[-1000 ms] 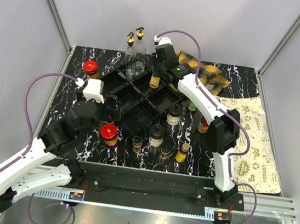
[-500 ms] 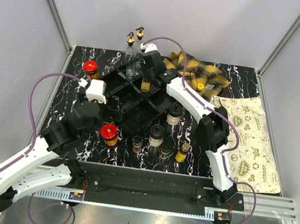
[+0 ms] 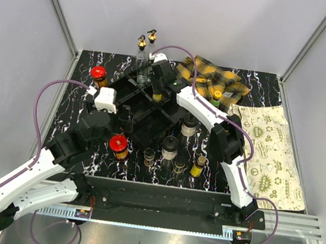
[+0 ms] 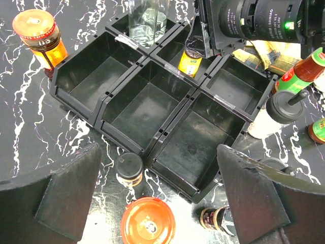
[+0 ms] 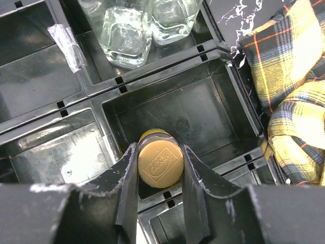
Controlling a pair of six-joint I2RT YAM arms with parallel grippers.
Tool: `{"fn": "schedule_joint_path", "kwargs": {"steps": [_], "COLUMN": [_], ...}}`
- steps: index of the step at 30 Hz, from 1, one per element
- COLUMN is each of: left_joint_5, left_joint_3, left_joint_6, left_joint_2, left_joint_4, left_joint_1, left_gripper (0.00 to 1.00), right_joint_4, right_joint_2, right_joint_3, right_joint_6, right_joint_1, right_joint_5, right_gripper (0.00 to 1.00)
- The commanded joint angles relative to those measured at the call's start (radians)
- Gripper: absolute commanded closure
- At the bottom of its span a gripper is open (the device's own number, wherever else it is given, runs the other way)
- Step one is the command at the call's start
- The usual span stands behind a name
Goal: Organize the condiment bottles
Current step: Place the bottle in the storage box.
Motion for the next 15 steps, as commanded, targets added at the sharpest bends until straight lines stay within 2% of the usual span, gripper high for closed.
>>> {"fn": "schedule_joint_path", "kwargs": {"steps": [1, 2, 4, 5, 10, 15], "left_joint_5": [-0.029, -0.031, -0.026, -0.026, -0.023, -0.023], "left_joint_3": [-0.007, -0.007, -0.007, -0.007, 0.001, -0.001], "left_joint_6": [-0.010, -0.012, -0.012, -0.013, -0.014, -0.012], "left_joint_2": [0.002, 0.002, -0.001, -0.003, -0.012, -0.010], "left_joint_4": [0.041, 0.041, 0.041, 0.040, 0.032, 0.032], "left_joint_1": [0.005, 0.003, 0.005, 0.005, 0.005, 0.005], "left_gripper": [0.01, 0.01, 0.01, 0.01, 0.01, 0.01], "right_joint_4": [0.089, 0.084, 0.071, 0.065, 0.023, -0.005], "right_joint_2": [-0.023, -0.023, -0.022, -0.023, -0.003, 0.010], "right_joint_3": [0.013, 0.011, 0.013, 0.018, 0.045, 0.070], "right_joint_6": [0.020, 0.022, 0.028, 0.029, 0.026, 0.029], "right_joint_1": [0.017, 0.017, 0.017, 0.017, 0.017, 0.015], "right_joint_5": [0.024, 0.022, 0.021, 0.021, 0.019, 0.025], "right_gripper": [0.88, 0.79, 0.72, 0.65, 0.54, 0.30]}}
